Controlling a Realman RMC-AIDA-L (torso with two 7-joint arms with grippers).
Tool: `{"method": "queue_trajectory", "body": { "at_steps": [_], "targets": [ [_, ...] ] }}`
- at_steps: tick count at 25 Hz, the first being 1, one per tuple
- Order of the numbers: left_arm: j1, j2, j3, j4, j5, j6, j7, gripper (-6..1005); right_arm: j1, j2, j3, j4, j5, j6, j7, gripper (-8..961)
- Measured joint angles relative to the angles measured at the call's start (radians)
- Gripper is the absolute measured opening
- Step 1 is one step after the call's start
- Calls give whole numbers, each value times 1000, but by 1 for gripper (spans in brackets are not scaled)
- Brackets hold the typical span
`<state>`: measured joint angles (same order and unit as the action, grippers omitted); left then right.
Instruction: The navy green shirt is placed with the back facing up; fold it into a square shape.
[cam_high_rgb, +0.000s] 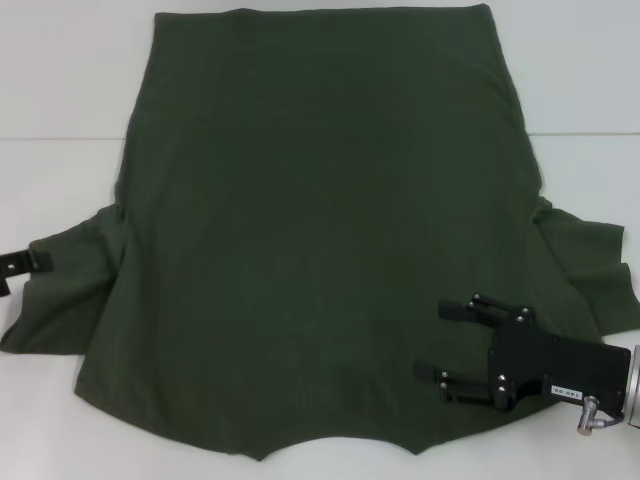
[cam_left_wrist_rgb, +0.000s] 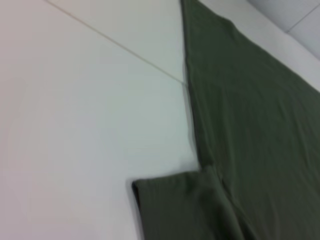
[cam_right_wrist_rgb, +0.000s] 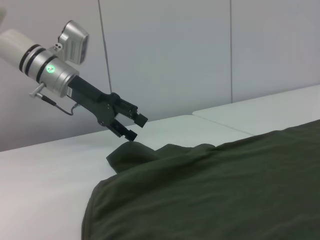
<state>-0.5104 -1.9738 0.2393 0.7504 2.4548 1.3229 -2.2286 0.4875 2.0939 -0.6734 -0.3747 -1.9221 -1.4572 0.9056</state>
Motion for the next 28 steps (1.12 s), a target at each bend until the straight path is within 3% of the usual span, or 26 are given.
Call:
{"method": "queue_trajectory", "body": {
  "at_steps": [28],
  "targets": [
    [-13,-29,157,2,20,-35,33,865,0,1,-3,0,0,0,1,883]
  ]
}}
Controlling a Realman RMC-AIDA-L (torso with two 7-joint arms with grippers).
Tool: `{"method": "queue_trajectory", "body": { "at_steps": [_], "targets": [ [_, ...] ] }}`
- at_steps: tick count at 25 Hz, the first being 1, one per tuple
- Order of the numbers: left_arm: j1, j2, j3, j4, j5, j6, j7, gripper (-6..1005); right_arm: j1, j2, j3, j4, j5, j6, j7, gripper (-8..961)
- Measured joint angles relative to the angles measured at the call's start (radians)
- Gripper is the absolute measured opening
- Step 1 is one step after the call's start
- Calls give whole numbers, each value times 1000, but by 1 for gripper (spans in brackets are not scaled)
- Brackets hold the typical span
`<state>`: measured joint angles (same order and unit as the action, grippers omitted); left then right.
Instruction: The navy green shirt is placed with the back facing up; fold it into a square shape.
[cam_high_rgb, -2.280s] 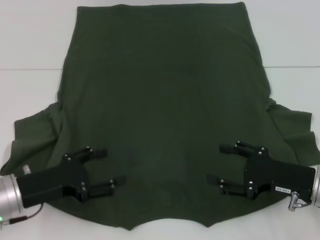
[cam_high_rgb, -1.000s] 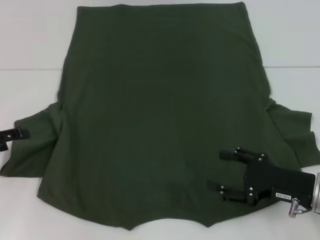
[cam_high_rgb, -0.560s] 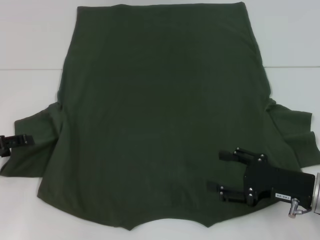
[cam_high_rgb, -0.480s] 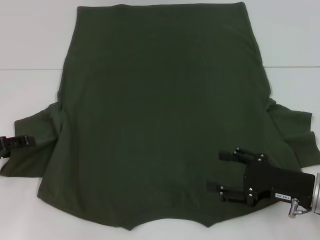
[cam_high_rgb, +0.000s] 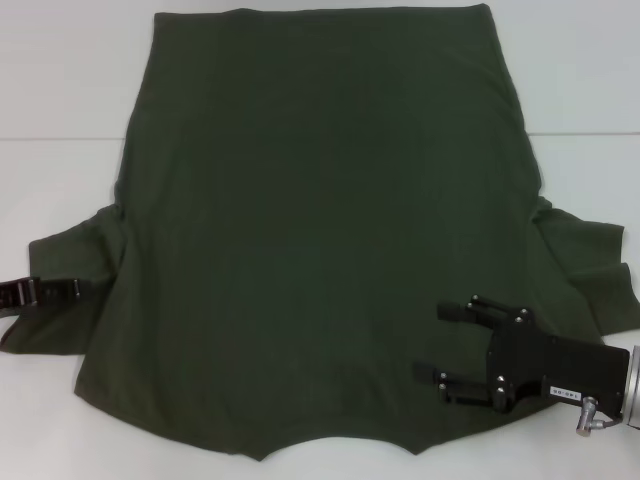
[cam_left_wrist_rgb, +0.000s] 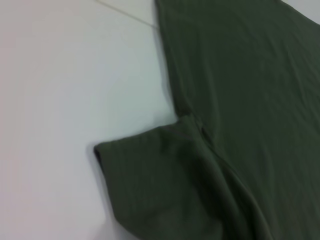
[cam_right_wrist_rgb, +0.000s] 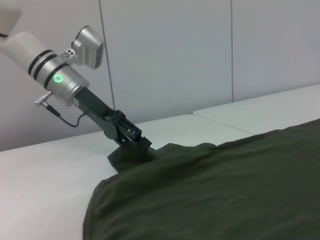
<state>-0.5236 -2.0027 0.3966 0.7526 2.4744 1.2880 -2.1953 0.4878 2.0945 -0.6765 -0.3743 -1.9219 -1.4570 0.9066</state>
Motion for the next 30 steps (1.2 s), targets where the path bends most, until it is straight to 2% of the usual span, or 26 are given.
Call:
{"method": "queue_trajectory", "body": {
  "at_steps": [6,16,22,27,30],
  "targets": [
    [-3,-3,8,0,-2,-9,8,659,0,1,0,0,0,0,0,883],
    [-1,-3,1,1,-10,-32,-16,422,7,0,0,-3,0,2,16,882],
    [-7,2,1,-2,-10,-29,-14,185,9,0,0,-9,0,-1,24,882],
    [-11,6,1,5,-9,-27,-19,31,9,0,0,-9,0,-2,24,882],
    [-14,14,1,28,7,-32,-34,31,9,1,0,-9,0,-2,24,882]
  ]
}}
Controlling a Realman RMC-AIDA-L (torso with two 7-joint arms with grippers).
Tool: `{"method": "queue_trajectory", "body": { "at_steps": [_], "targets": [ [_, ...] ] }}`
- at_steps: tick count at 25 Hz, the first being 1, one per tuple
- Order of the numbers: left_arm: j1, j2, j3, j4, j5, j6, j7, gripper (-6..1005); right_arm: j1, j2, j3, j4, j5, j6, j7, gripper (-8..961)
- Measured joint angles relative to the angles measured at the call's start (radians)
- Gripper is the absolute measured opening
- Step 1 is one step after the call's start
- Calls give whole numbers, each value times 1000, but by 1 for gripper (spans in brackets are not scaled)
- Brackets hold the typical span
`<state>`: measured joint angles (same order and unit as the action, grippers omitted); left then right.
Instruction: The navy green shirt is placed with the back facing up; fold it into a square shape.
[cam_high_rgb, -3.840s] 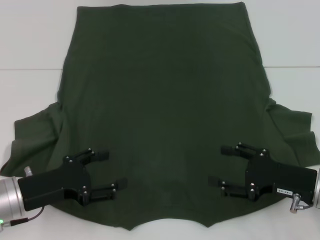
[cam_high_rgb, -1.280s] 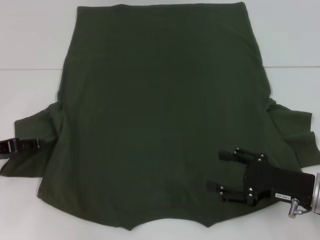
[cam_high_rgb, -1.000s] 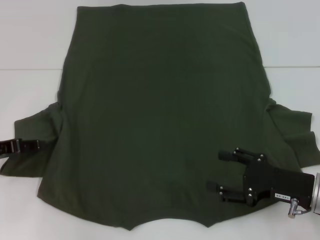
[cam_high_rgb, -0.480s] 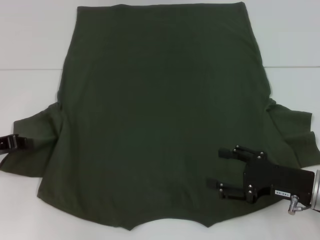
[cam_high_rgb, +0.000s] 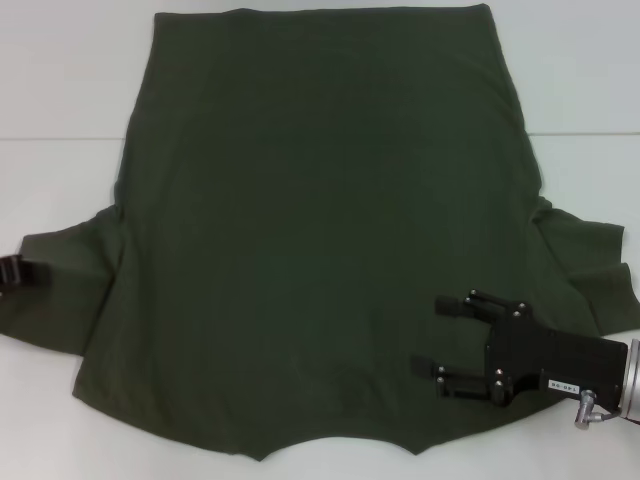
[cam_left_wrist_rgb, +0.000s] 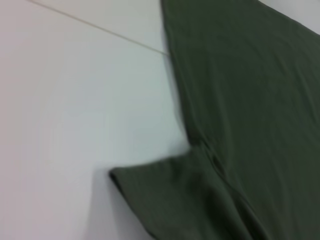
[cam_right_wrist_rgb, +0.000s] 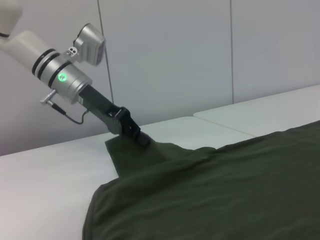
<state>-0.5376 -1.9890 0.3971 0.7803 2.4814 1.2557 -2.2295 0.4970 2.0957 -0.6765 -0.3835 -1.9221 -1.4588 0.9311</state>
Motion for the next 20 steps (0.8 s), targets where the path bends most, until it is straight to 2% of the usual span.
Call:
{"method": "queue_trajectory", "body": {
  "at_steps": [8,20],
  "targets": [
    [-11,20,-1,85,26,-1,-34,32,0,-2,0,0,0,0,0,884],
    [-90,40,20,108,32,129,-113,31,-3,-2,0,8,0,0,-1,882]
  ]
}}
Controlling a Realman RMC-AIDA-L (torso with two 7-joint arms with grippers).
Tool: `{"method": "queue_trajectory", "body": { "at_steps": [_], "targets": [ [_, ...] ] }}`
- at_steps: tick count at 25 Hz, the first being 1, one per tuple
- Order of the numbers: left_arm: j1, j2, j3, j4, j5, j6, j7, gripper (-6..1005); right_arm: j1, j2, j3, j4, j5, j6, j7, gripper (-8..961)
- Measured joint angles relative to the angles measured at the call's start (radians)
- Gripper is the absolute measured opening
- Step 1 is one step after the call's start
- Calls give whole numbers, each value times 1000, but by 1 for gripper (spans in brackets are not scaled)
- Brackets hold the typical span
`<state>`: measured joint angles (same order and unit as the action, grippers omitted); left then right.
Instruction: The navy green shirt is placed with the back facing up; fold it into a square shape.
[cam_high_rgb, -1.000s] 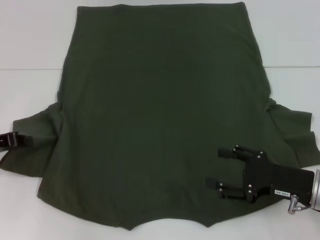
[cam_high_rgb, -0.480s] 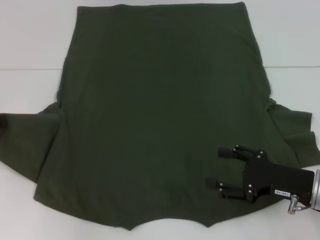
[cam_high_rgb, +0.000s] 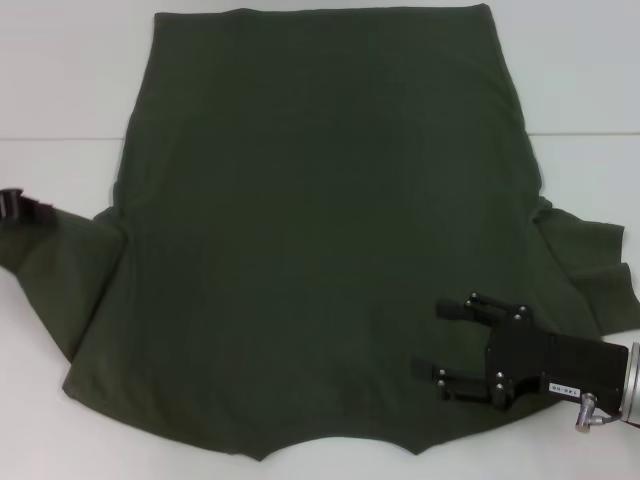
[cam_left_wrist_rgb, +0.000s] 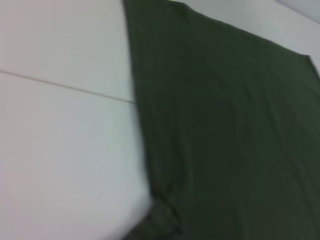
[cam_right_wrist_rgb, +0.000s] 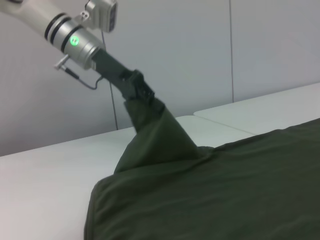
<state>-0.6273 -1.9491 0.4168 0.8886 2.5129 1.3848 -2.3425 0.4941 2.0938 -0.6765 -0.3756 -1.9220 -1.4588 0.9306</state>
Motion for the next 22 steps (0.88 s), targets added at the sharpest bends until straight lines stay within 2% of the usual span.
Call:
{"method": "queue_trajectory", "body": {
  "at_steps": [7,11,16,22],
  "targets": [
    [-71,-1,99,16,-2,81,-155,36,-4,2,0,2,0,1,-7,884],
    [-94,-24,149,5,-5,75,-218,41,-3,3,-6,3,0,4,-6,884],
    [-100,-63,157,-38,-7,27,-236,55,-2,3,-7,3,0,3,-1,884],
    [-88,-68,146,-156,-67,-34,-205,118,0,2,-8,3,2,2,0,884]
  ]
}}
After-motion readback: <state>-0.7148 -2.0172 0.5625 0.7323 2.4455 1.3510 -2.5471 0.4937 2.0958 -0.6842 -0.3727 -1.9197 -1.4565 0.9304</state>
